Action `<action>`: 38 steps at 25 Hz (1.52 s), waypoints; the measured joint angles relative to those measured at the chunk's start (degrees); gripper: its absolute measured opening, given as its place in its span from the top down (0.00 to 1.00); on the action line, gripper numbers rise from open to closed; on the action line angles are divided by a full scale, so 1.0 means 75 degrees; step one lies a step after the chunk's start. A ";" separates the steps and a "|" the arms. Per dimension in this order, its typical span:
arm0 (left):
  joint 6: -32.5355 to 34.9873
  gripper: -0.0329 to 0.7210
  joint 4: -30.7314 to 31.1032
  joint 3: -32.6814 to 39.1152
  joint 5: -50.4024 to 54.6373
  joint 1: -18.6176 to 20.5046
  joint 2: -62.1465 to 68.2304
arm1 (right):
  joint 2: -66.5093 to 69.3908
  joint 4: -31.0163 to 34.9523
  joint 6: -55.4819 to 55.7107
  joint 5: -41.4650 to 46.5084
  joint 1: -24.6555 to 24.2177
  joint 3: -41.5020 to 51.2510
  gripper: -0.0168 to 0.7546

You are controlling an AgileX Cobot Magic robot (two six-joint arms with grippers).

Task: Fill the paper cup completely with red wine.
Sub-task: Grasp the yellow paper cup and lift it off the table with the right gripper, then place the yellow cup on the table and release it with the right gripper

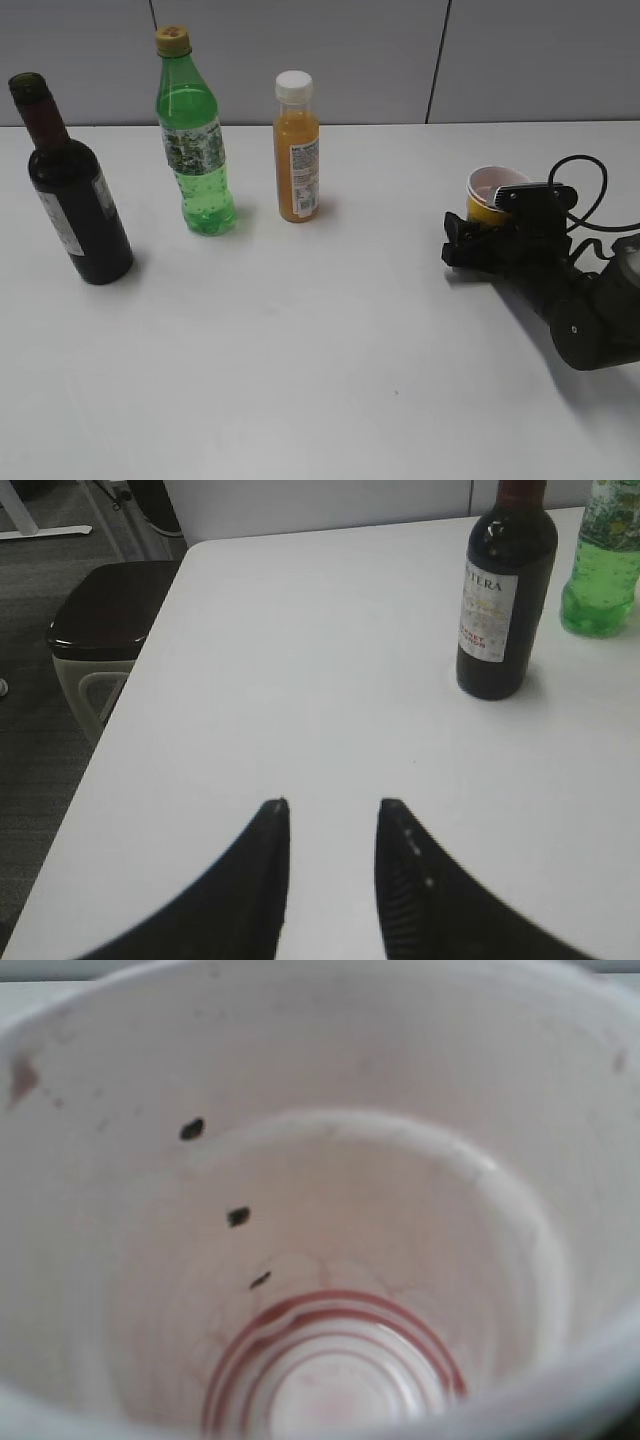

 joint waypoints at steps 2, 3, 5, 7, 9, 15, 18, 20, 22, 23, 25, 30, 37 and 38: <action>0.0000 0.65 0.0000 0.0000 0.0000 0.0000 0.0000 | 0.0023 0.0017 0.0000 0.0000 0.0000 -0.0034 0.27; 0.0000 0.65 0.0000 0.0000 0.0000 0.0000 0.0000 | 0.0031 0.0035 0.0000 -0.0007 0.0000 -0.0038 0.30; 0.0000 0.65 0.0000 0.0000 0.0000 0.0000 0.0000 | 0.0039 0.0061 0.0000 -0.0014 0.0000 -0.0038 0.37; 0.0000 0.65 0.0000 0.0000 0.0000 0.0000 0.0000 | 0.0039 0.0071 0.0000 -0.0021 0.0000 -0.0038 0.41; 0.0000 0.65 0.0000 0.0000 0.0000 0.0000 0.0000 | 0.0039 0.0071 0.0000 -0.0029 0.0000 -0.0044 0.41; 0.0000 0.65 0.0000 0.0000 0.0000 0.0000 0.0000 | 0.0039 0.0017 0.0000 -0.0029 0.0000 -0.0044 0.41; 0.0000 0.65 0.0000 0.0000 0.0000 0.0000 0.0000 | -0.0011 -0.0213 0.0000 0.0022 0.0000 -0.0044 0.41; 0.0000 0.65 0.0000 0.0000 0.0000 0.0000 0.0000 | -0.0158 -0.0644 0.0000 0.0150 0.0000 -0.0044 0.41; 0.0000 0.65 0.0000 0.0000 0.0000 0.0000 0.0000 | -0.0383 -0.1352 0.0000 0.0202 0.0000 -0.0044 0.41; 0.0000 0.65 0.0000 0.0000 0.0000 0.0000 0.0000 | -0.0511 -0.1801 0.0000 0.0202 0.0000 -0.0044 0.41; 0.0000 0.65 0.0000 0.0000 0.0000 0.0000 0.0000 | -0.0679 -0.2809 0.0000 0.0202 0.0000 -0.0087 0.41; 0.0000 0.65 0.0000 0.0000 0.0000 0.0000 0.0000 | -0.0648 -0.6304 0.0439 0.0208 0.0000 -0.0821 0.41; 0.0000 0.65 0.0000 0.0000 0.0000 0.0000 0.0000 | 0.0004 -1.0308 0.3060 0.0200 0.0129 -0.2821 0.41; 0.0000 0.65 0.0000 0.0000 0.0000 0.0000 0.0000 | 0.0113 -1.0661 0.3302 0.0200 0.0206 -0.3018 0.41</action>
